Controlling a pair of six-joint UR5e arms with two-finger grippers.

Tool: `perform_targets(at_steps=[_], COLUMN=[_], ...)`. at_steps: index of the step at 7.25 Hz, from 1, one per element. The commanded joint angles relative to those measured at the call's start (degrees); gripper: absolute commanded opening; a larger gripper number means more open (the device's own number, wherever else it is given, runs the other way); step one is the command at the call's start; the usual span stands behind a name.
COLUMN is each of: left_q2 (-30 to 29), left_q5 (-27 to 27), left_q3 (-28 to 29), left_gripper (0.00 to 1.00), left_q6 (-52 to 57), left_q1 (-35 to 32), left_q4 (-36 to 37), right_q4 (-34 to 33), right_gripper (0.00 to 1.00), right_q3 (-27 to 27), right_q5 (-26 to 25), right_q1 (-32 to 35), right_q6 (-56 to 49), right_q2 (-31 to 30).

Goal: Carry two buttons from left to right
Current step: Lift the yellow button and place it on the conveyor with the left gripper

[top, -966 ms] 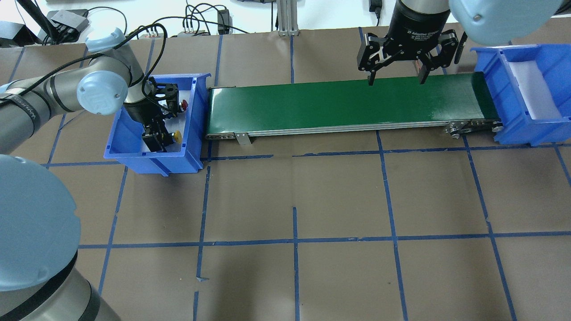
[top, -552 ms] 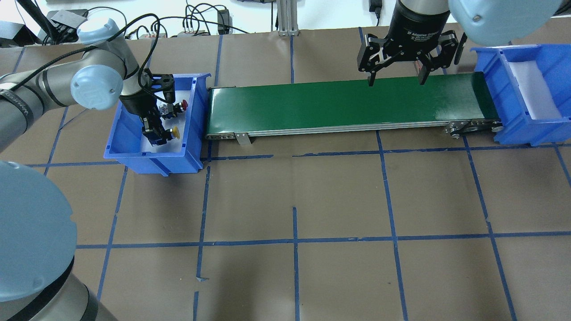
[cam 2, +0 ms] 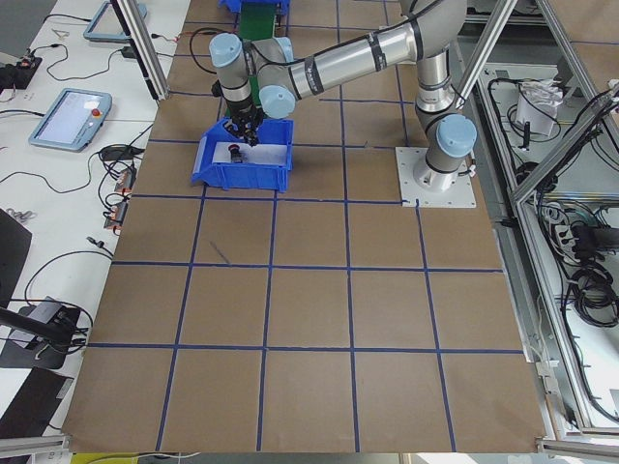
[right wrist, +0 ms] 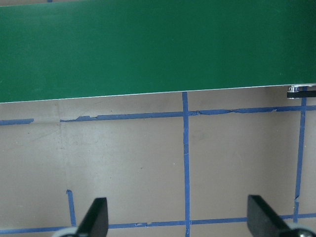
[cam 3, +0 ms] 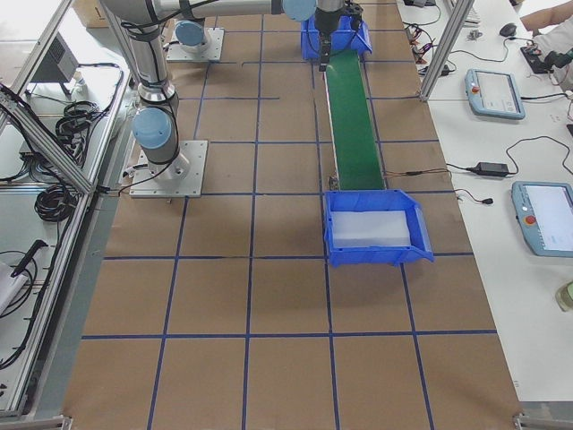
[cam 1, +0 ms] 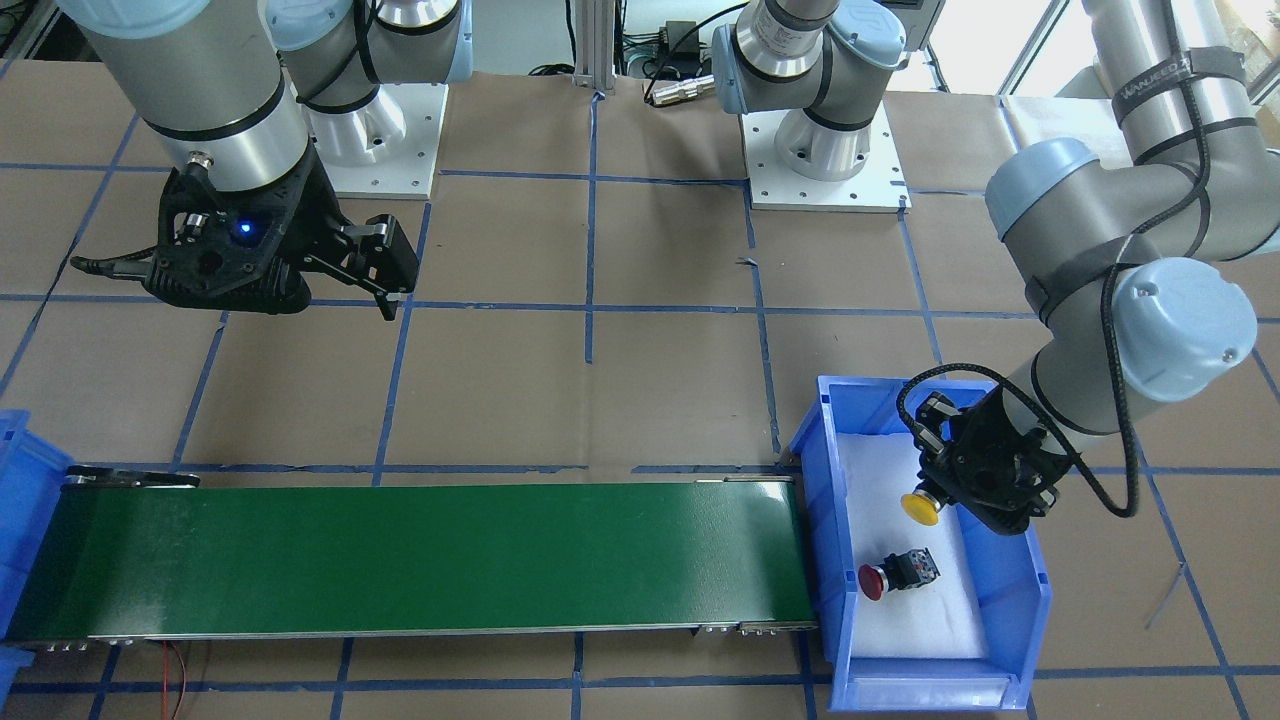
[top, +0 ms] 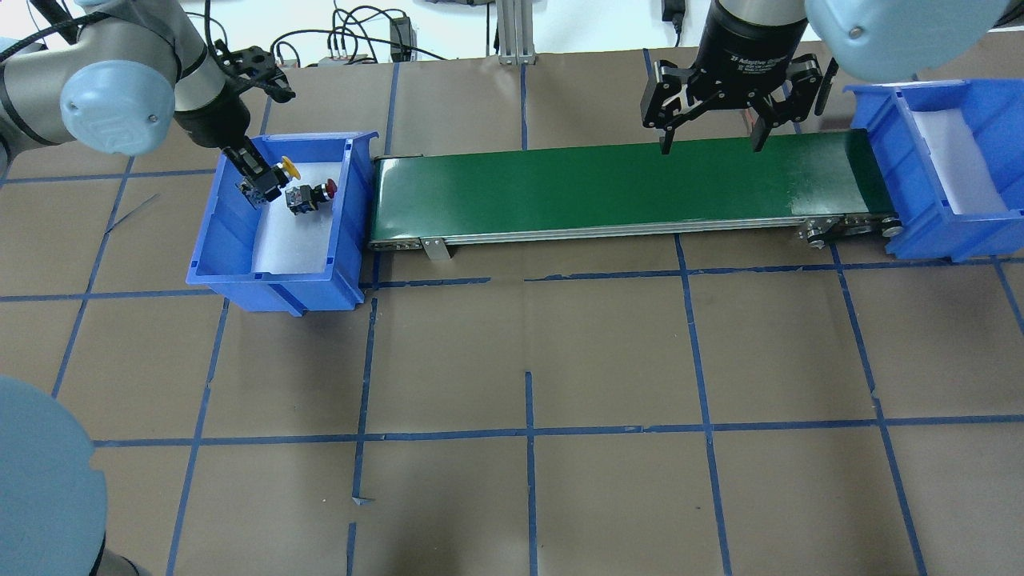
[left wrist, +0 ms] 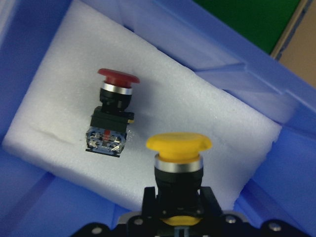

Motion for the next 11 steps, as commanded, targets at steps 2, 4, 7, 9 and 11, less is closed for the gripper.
perform_targets(at_steps=[2,4,7,9,11], left_q2=[1.16,-2.25,-8.51,-9.83,-10.10], left_q5=[-4.14,-3.61,-2.30,-1.94,-1.85], left_q3=[0.21,0.20,0.12,-1.02,0.03], left_gripper=[0.16,0.17,0.20,0.26,0.83], left_q6=[-36.57,-48.21,-52.93,-53.02,-52.93], left_q1=[-8.41,-14.40,-17.94,-18.64,-18.65], left_q4=[2.72,8.18,15.40,15.40,15.49], right_q4=[0.00,-0.09,0.00,-0.09,0.00], right_gripper=[1.00,1.00,1.00,1.00,1.00], right_q3=[-0.02,-0.02,-0.02,0.07,0.24], right_q5=[0.04,0.30,0.13,0.13,0.12], right_q1=[0.00,0.00,0.00,0.00,-0.09], right_q6=[-0.07,-0.07,0.02,0.02,0.02], right_q2=[-0.02,-0.02,-0.02,-0.02,0.07])
